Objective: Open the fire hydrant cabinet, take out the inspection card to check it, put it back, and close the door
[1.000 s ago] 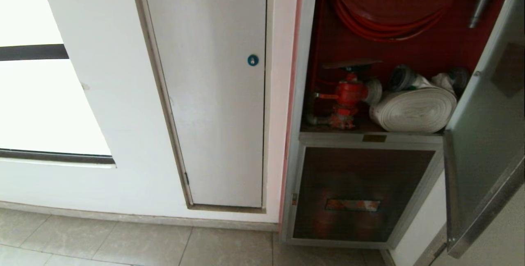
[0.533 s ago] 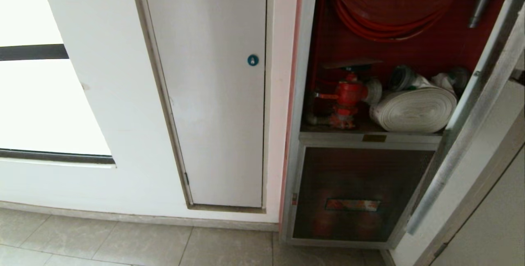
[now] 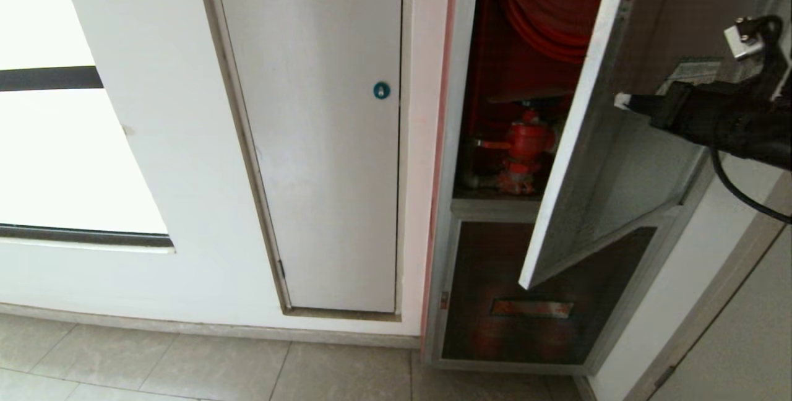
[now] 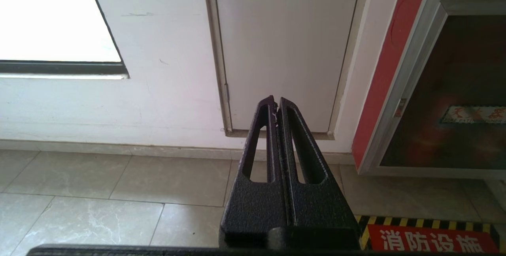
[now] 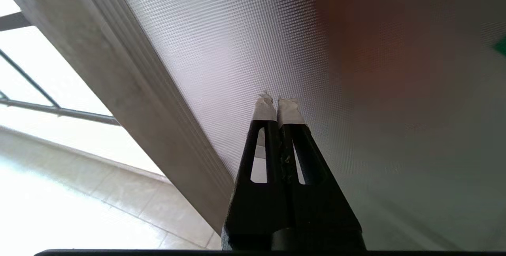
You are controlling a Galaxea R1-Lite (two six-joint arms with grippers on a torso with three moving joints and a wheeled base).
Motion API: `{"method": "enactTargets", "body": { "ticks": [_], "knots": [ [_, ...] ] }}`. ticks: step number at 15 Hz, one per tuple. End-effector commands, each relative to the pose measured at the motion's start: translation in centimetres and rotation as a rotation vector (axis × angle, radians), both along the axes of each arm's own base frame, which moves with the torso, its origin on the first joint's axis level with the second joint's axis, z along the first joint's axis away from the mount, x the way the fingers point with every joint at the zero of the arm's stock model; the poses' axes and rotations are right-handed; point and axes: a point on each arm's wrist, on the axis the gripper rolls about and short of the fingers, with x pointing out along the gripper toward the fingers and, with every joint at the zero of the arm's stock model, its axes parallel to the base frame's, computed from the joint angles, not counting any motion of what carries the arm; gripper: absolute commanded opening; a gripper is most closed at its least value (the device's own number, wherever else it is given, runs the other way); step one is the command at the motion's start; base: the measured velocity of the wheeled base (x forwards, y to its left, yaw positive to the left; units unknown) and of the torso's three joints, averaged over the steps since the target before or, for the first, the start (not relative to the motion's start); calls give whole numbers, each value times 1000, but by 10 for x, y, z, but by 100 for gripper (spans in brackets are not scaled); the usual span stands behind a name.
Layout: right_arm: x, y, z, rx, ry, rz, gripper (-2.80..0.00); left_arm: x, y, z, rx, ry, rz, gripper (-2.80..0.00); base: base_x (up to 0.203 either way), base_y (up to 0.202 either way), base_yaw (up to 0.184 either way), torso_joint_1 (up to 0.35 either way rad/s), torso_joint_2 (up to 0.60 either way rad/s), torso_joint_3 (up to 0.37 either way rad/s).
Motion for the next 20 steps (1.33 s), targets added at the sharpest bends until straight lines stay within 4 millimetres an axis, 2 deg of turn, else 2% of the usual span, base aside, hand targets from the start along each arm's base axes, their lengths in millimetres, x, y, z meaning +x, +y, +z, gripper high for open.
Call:
{"method": "enactTargets", "body": {
  "ticks": [1,4,6,8,10,12,14,17,20],
  "knots": [
    [47,7,-25,6,54,33,-280,0,0,0,0,1,0,-280,0,0,0,0,0,0],
    [98,15,-35,3,27,45,-280,0,0,0,0,0,0,-280,0,0,0,0,0,0],
    [124,16,-44,1,11,43,-280,0,0,0,0,1,0,-280,0,0,0,0,0,0],
    [139,16,-47,-1,-12,43,-280,0,0,0,0,1,0,-280,0,0,0,0,0,0],
    [139,16,-48,-1,-10,44,-280,0,0,0,0,1,0,-280,0,0,0,0,0,0],
    [128,16,-40,0,-12,45,-280,0,0,0,0,1,0,-280,0,0,0,0,0,0],
    [103,17,-26,0,-12,48,-280,0,0,0,0,1,0,-280,0,0,0,0,0,0],
    [50,25,-10,0,-1,63,-280,0,0,0,0,0,0,-280,0,0,0,0,0,0],
    [-15,36,-3,1,11,95,-280,0,0,0,0,1,0,-280,0,0,0,0,0,0]
  ]
}}
